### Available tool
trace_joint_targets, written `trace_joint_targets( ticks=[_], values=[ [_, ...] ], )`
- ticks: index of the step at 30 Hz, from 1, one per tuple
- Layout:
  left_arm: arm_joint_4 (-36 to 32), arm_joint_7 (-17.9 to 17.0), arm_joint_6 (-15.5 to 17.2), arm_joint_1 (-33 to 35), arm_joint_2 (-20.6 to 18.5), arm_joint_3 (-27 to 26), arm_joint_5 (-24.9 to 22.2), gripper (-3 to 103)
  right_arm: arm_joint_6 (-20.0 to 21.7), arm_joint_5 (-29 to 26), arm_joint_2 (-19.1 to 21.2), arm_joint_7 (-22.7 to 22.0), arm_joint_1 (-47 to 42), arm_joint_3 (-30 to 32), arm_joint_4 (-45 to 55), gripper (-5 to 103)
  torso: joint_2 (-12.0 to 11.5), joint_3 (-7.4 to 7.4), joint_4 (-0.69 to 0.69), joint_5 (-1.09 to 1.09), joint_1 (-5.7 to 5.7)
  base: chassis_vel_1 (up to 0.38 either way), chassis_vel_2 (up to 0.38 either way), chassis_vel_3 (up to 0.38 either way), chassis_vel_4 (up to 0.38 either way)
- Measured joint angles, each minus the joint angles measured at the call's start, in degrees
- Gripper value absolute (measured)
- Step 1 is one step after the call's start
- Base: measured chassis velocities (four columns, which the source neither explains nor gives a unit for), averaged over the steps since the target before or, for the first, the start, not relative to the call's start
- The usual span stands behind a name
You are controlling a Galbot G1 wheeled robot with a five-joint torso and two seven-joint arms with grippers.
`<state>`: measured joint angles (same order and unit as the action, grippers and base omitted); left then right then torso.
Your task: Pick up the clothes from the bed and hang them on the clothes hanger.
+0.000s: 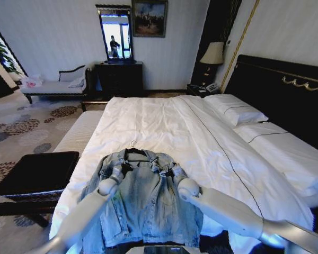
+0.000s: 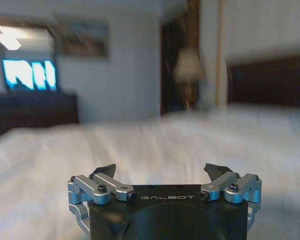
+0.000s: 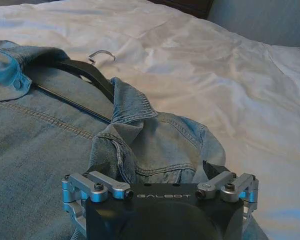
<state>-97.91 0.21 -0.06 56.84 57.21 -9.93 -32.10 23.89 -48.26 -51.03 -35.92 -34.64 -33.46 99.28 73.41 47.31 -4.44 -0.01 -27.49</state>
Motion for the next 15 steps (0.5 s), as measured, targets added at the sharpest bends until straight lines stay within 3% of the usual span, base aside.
trace_joint_targets(
  ticks=[5, 11, 15],
  values=[
    [-13.84, -4.96, 4.57, -1.06, 0.60, -12.65, -13.17, 100, 0.34, 0.22, -0.65, -1.12, 1.80, -2.48, -2.04, 100, 0.00, 0.00, -0.05, 0.02, 0.00, 0.000, 0.000, 0.000, 0.000],
    [-17.68, -7.52, 6.92, -1.88, -0.30, -19.18, -19.15, 100, -0.85, 0.63, 0.55, -1.44, 3.52, -2.53, 1.44, 100, 0.00, 0.00, -0.03, 0.00, -0.01, 0.000, 0.000, 0.000, 0.000],
    [-19.24, -8.22, 7.53, -0.32, -1.16, -23.21, -20.44, 100, -2.88, 1.45, 1.50, 2.56, 4.83, -3.70, 3.14, 100, 0.00, 0.00, -0.03, -0.01, 0.00, 0.000, 0.000, 0.000, 0.000]
  ],
)
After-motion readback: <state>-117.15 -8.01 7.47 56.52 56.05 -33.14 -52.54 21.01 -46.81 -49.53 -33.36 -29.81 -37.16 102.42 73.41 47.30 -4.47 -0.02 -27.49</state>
